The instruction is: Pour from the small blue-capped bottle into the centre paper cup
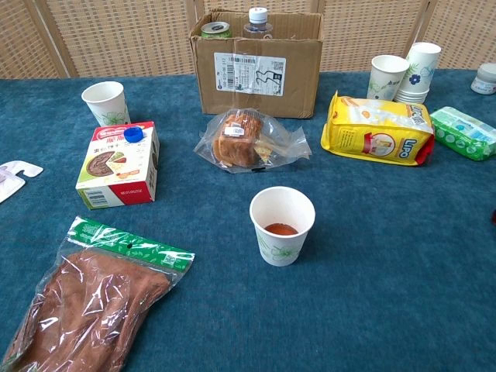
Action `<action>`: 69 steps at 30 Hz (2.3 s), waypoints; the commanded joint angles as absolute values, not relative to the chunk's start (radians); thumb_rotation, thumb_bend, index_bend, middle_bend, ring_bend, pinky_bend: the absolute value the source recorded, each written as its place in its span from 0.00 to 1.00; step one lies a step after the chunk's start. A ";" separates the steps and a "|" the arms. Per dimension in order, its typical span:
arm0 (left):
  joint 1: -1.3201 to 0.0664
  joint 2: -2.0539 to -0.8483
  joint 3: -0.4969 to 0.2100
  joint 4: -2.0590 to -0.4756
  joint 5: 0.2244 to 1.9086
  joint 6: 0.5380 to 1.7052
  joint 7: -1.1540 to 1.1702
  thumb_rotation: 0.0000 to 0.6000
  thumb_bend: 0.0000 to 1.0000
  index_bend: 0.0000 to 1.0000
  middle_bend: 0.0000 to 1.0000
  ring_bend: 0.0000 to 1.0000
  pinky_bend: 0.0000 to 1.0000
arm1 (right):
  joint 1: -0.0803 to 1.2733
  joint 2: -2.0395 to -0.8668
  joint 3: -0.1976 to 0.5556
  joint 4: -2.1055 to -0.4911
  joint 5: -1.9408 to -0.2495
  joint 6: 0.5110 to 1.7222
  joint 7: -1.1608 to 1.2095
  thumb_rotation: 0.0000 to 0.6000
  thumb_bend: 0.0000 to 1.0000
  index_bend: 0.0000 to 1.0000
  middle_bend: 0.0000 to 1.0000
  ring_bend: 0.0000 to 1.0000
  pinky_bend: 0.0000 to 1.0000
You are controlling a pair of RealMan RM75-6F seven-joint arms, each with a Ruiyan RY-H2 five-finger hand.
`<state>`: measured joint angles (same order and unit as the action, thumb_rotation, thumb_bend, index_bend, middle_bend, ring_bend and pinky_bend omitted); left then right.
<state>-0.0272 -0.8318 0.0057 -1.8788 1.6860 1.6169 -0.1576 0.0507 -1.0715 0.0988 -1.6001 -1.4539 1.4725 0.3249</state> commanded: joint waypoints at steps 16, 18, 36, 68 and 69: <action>-0.043 -0.843 -0.001 -1.884 1.682 1.596 -0.135 1.00 0.25 0.00 0.00 0.00 0.00 | 0.105 -1.127 0.058 -1.399 -1.560 1.393 0.804 1.00 0.00 0.00 0.00 0.00 0.00; -0.045 -0.848 -0.002 -1.887 1.684 1.595 -0.126 1.00 0.25 0.00 0.00 0.00 0.00 | 0.118 -1.149 0.056 -1.348 -1.571 1.387 0.872 1.00 0.00 0.00 0.00 0.00 0.00; -0.027 -0.866 0.007 -1.905 1.695 1.614 -0.060 1.00 0.25 0.00 0.00 0.00 0.00 | 0.159 -1.287 -0.016 -1.050 -1.663 1.422 1.184 1.00 0.00 0.00 0.00 0.00 0.00; -0.033 -0.906 -0.002 -1.961 1.658 1.578 0.081 1.00 0.25 0.00 0.00 0.00 0.00 | 0.245 -1.448 -0.109 -0.720 -1.710 1.387 1.432 1.00 0.00 0.00 0.00 0.00 0.00; -0.033 -0.906 -0.003 -1.964 1.659 1.579 0.086 1.00 0.25 0.00 0.00 0.00 0.00 | 0.247 -1.454 -0.111 -0.709 -1.710 1.385 1.438 1.00 0.00 0.00 0.00 0.00 0.00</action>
